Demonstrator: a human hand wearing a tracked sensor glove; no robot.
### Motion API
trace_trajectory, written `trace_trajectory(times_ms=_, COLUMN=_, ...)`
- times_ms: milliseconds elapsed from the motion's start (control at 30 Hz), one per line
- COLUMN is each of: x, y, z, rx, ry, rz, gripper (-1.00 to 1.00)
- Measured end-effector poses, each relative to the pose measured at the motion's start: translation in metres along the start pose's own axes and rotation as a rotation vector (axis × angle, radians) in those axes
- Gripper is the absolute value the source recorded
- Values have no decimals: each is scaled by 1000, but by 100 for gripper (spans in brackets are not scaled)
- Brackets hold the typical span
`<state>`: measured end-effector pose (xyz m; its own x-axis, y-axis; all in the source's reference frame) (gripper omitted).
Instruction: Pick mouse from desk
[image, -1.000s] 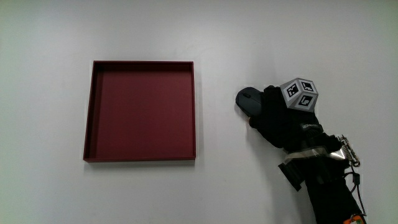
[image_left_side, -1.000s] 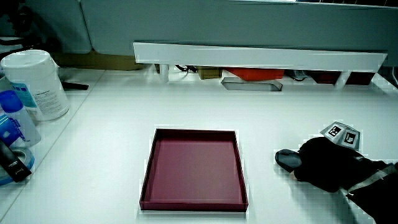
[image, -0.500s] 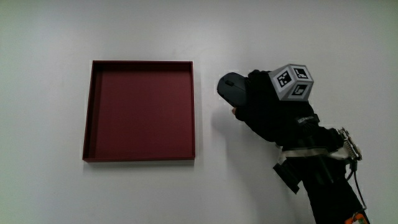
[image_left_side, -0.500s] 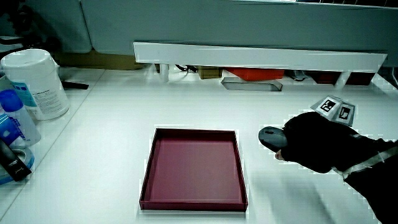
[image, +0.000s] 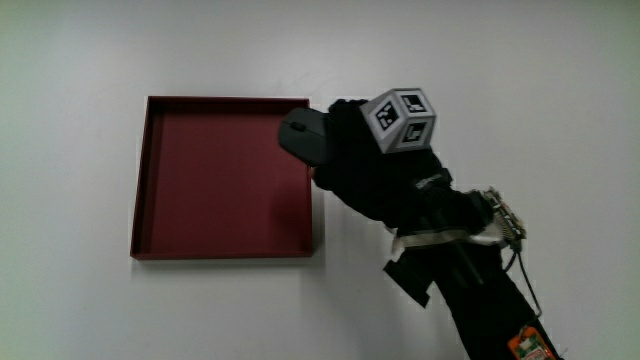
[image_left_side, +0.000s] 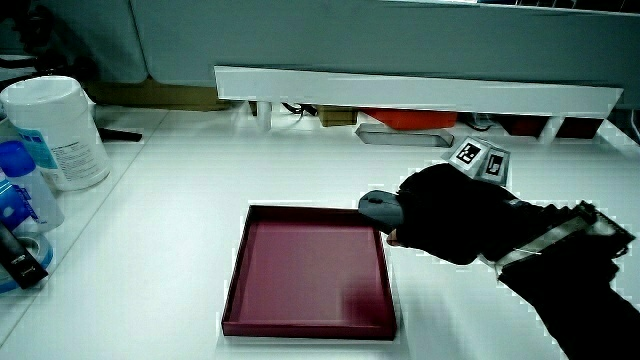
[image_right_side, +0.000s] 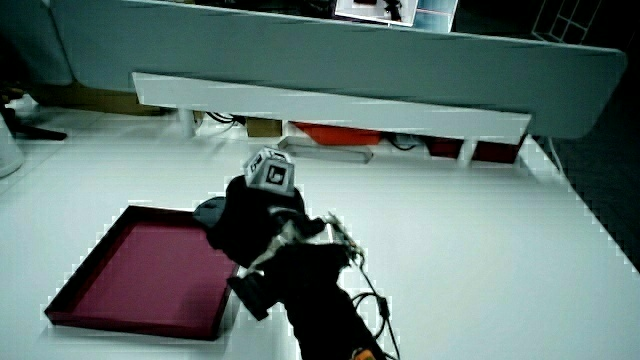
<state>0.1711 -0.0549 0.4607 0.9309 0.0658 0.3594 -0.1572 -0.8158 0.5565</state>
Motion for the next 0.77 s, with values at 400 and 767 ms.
trace_trajectory(times_ms=400, x=-65, y=-10, z=29, rx=55, ry=22, rz=159, gripper=100)
trace_trajectory(times_ms=767, x=-117, y=-4, z=22, rx=39, ry=51, rz=284, gripper=100)
